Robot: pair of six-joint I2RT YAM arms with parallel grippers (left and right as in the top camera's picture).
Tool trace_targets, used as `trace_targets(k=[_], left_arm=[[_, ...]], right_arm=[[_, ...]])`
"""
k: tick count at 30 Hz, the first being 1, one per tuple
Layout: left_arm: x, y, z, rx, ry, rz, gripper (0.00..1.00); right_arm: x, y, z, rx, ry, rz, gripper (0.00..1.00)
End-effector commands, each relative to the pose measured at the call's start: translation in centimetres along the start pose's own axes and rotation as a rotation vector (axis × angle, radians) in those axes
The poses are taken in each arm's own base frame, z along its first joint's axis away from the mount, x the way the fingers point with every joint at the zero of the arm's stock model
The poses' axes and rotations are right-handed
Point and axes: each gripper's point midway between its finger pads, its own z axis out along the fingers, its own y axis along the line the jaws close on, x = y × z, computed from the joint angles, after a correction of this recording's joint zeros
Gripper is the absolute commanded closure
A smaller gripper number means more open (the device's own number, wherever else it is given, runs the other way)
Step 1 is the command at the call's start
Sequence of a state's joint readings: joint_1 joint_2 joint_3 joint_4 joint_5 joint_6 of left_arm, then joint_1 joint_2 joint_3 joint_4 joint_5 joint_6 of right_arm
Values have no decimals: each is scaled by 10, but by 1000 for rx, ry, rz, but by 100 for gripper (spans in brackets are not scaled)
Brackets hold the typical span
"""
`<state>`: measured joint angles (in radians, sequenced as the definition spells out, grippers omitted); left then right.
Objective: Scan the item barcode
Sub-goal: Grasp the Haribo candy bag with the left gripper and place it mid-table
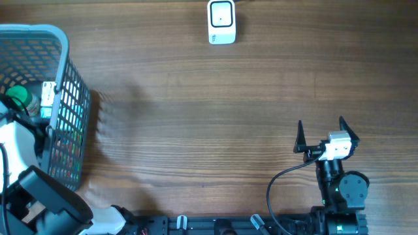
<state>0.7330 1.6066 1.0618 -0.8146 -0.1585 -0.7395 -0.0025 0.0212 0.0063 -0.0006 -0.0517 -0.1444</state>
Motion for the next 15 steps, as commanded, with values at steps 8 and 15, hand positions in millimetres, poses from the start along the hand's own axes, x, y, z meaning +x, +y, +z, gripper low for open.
trace_targets(k=[8,15], left_arm=[[28,28,37,-57,31,49,51],[1,9,-7,3,-25,71,96]], right_arm=[[-1,1,0,-8,-6,-13,0],[-1,1,0,-8,-6,-13,0]])
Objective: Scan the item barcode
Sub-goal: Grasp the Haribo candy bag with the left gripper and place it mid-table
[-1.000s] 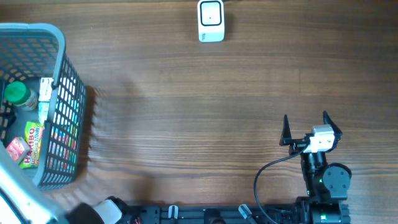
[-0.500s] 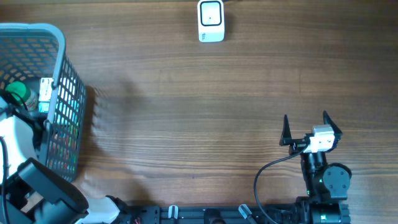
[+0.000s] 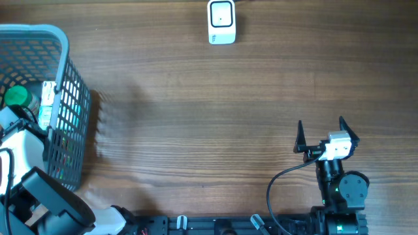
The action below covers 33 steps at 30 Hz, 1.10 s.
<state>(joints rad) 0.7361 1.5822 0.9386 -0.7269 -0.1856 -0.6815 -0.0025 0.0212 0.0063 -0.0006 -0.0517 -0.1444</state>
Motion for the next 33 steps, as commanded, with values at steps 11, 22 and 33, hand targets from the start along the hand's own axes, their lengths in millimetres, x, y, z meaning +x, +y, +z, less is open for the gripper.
trace_targets(k=[11,22,33], left_arm=[[3,-102,-406,1119,-218,263,96],[320,-174,-292,784,-56,1145,96],[474,-165,-135,455,105,1395,84]], right_arm=[[-1,1,0,-8,-6,-13,0],[-1,1,0,-8,-6,-13,0],[-1,1,0,-8,-6,-13,0]])
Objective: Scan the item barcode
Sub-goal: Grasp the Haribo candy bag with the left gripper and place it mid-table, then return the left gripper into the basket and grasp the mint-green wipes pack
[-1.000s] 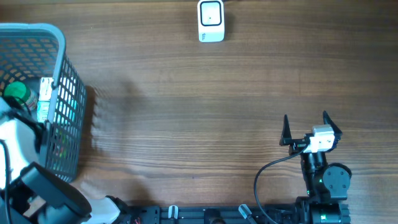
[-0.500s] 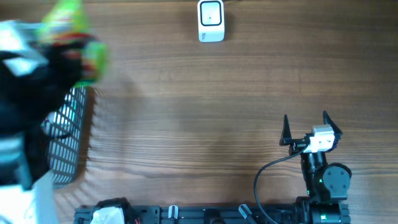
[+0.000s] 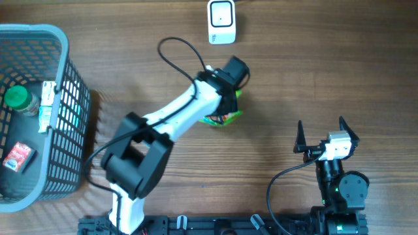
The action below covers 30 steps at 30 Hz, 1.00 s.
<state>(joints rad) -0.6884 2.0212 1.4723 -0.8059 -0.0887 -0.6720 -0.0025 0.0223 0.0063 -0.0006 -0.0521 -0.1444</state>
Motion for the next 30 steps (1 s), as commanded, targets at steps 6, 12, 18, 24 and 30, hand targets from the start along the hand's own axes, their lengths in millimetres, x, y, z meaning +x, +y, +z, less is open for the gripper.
trace_targets(k=[6,12,18,24,30], left_arm=[[-73,3,-137,77,-280,30,0],[-122,199,-359,-38,-727,-414,0],[-66,378,-376,-167,-717,-1051,0],[-34,459,-274,-291,-424,-1400,0],[-30,478,-135,-316,-150,-1548,0]], right_arm=[[-1,1,0,-7,-7,-13,0],[-1,1,0,-7,-7,-13,0],[-1,1,0,-7,-7,-13,0],[-1,1,0,-7,-7,-13,0],[-1,1,0,-7,-7,-13,0]])
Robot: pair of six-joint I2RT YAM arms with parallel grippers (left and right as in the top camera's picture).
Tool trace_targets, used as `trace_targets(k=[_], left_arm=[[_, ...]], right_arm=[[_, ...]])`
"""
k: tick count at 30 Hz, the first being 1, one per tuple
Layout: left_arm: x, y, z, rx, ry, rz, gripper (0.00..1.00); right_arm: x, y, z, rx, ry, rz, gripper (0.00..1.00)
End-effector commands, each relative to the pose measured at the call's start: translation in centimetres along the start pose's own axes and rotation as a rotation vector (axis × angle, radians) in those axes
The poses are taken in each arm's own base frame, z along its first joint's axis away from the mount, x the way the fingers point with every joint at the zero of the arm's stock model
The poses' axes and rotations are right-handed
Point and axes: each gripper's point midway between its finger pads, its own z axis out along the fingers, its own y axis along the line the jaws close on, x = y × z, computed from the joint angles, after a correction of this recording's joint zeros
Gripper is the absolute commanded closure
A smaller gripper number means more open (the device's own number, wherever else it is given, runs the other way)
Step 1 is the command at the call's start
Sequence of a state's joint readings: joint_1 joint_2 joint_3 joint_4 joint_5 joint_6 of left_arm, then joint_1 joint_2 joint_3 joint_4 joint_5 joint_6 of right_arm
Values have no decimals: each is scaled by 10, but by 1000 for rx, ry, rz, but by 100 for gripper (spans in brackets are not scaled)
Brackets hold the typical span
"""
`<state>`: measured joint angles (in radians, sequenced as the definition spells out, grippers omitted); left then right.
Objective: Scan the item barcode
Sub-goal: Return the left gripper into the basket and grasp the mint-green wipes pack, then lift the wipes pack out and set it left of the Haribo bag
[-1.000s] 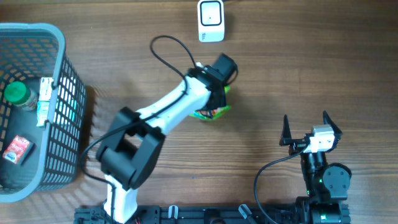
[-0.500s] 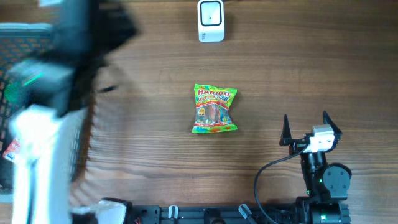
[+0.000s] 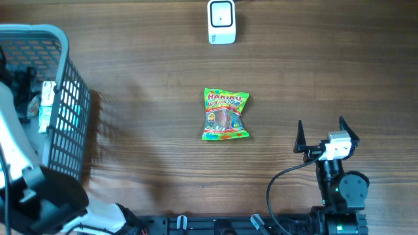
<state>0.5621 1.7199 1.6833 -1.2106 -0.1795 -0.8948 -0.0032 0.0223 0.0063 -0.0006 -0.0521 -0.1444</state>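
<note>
A green Haribo candy bag (image 3: 225,115) lies flat on the wooden table's middle, label up, with no gripper near it. The white barcode scanner (image 3: 221,21) stands at the far edge, straight beyond the bag. My left gripper (image 3: 24,81) reaches down into the grey basket (image 3: 72,98) at the far left; its fingers are dark against the contents and their state does not show. Near the front right, my right gripper (image 3: 321,134) rests open with nothing between its fingers.
Inside the basket a white box (image 3: 46,104) leans against the right wall; other contents are hidden under the left arm (image 3: 13,150). The right arm's base and cable (image 3: 281,179) sit at the front edge.
The left arm has left the middle of the table and now reaches into the basket. The Haribo bag it was over lies let go, alone on the table. The right arm has not moved.
The left arm was down in the basket at first and still there half a second later. Then it was stretched over the table's middle below the scanner with the Haribo bag under its gripper. Now the bag lies free there and the arm is back in the basket.
</note>
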Motion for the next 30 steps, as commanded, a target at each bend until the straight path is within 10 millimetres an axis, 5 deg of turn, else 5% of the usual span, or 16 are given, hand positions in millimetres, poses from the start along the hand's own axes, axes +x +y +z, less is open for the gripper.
trace_targets(k=[1,7,14,18,20,23,25,30], left_arm=[[29,2,72,-92,125,-91,0],[48,10,135,-210,190,-67,0],[69,29,167,-265,225,-53,0],[78,39,172,-282,246,-14,44],[77,38,168,-272,247,10,56],[69,34,150,-239,228,27,62],[59,27,126,-193,198,19,61],[21,2,30,41,40,-26,53]], right_arm=[[-1,1,0,-8,-7,-13,0],[-1,1,0,-8,-7,-13,0],[-1,1,0,-8,-7,-13,0],[-1,1,0,-8,-7,-13,0],[-1,1,0,-8,-7,-13,0],[-1,1,0,-8,-7,-13,0],[-1,1,0,-8,-7,-13,0],[-1,1,0,-8,-7,-13,0]])
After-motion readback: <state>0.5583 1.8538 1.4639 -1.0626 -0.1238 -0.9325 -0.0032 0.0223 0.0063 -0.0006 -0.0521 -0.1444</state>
